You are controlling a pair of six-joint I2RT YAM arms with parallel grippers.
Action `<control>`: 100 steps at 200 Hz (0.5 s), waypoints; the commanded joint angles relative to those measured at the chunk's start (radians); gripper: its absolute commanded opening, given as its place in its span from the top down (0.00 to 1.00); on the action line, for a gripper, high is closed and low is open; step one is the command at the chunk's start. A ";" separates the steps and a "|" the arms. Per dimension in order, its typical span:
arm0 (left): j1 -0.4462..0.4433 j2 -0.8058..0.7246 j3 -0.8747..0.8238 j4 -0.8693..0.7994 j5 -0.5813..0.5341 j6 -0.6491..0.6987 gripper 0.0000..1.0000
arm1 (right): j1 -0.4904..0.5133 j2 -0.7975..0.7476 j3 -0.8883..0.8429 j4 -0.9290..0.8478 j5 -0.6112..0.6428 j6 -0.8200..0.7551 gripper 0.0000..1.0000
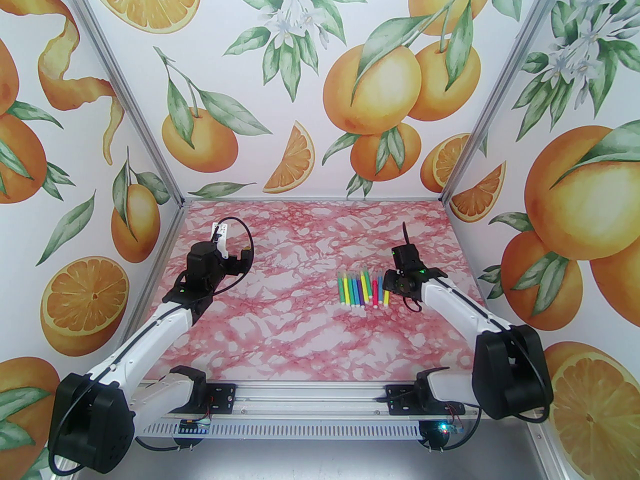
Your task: Open the pen caps
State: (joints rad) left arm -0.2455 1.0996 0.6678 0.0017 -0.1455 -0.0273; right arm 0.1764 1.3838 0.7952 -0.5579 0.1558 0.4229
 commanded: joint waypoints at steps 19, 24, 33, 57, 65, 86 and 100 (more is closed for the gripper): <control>-0.006 -0.016 0.041 -0.042 0.015 -0.011 0.00 | 0.005 0.038 0.010 -0.018 -0.081 0.009 0.55; -0.005 -0.014 0.041 -0.042 0.015 -0.011 0.00 | 0.005 0.042 0.009 -0.015 -0.088 0.009 0.56; -0.005 -0.012 0.041 -0.042 0.014 -0.010 0.00 | 0.005 0.049 0.007 -0.009 -0.098 0.010 0.56; -0.005 -0.010 0.043 -0.045 0.015 -0.008 0.00 | 0.005 0.078 0.005 0.008 -0.126 0.012 0.59; -0.006 -0.009 0.043 -0.045 0.015 -0.008 0.00 | 0.005 0.091 0.007 0.011 -0.129 0.013 0.59; -0.006 -0.010 0.041 -0.046 0.017 -0.008 0.00 | 0.004 0.117 0.016 0.017 -0.135 0.013 0.60; -0.005 -0.011 0.040 -0.048 0.017 -0.009 0.00 | 0.002 0.134 0.023 0.020 -0.139 0.013 0.60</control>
State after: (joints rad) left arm -0.2455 1.0996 0.6743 -0.0353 -0.1375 -0.0273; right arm 0.1764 1.4872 0.7952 -0.5488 0.0467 0.4271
